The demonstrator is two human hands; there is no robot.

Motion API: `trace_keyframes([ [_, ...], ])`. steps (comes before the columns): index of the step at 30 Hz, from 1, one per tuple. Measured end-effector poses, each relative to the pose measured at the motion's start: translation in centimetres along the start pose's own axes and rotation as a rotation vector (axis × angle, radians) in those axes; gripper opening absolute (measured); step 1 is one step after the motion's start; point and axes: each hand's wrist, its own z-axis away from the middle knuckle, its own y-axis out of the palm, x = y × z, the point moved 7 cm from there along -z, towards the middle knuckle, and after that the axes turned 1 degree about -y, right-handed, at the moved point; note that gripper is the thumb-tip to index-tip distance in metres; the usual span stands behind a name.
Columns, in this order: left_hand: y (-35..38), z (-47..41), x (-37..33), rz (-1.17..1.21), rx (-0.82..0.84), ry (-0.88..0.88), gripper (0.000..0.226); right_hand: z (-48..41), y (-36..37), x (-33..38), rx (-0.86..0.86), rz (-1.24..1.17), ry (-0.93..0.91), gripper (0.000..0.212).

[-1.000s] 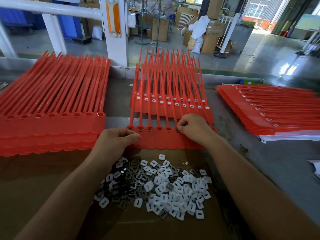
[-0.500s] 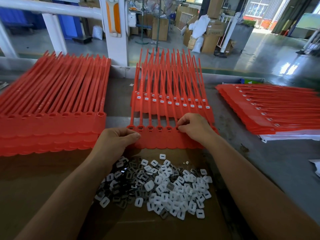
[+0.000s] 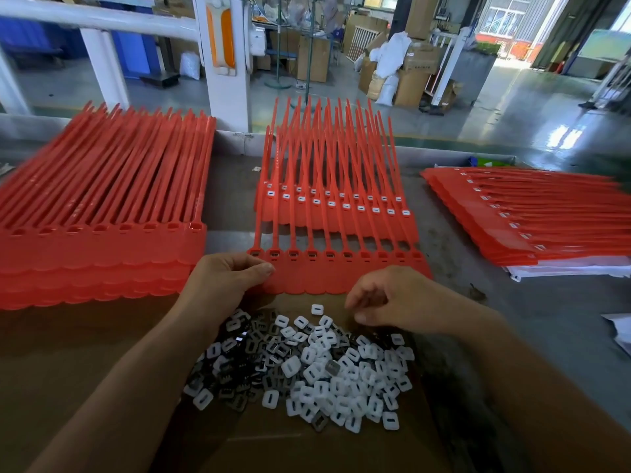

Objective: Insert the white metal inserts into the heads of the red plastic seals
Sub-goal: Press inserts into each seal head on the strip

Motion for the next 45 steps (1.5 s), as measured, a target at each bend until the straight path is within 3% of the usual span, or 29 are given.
trace_keyframes([
  [6, 0.0, 0.1, -0.1, -0.016, 0.0, 0.007, 0.011, 0.3, 1.2, 1.2, 0.032, 0.02, -0.04, 0.02],
  [12, 0.0, 0.0, 0.0, -0.011, -0.004, 0.005, 0.01, -0.1, 1.6, 1.6, -0.018, 0.078, -0.033, 0.006],
  [18, 0.0, 0.0, 0.0, 0.008, 0.002, 0.006, 0.01, 0.1, 1.3, 1.6, -0.027, 0.055, -0.032, 0.024],
  [26, -0.1, -0.1, 0.1, 0.007, 0.01, 0.008, 0.011, 0.5, 0.3, 0.7, -0.142, -0.105, -0.02, 0.023],
  [33, -0.1, -0.3, 0.3, 0.016, 0.01, 0.001, 0.012, 0.5, -1.0, 0.0, -0.256, -0.101, -0.011, 0.017],
  [45, 0.0, 0.0, 0.1, 0.014, 0.012, -0.015, 0.01, -0.5, -4.6, -4.4, -0.54, -0.285, 0.172, 0.017],
])
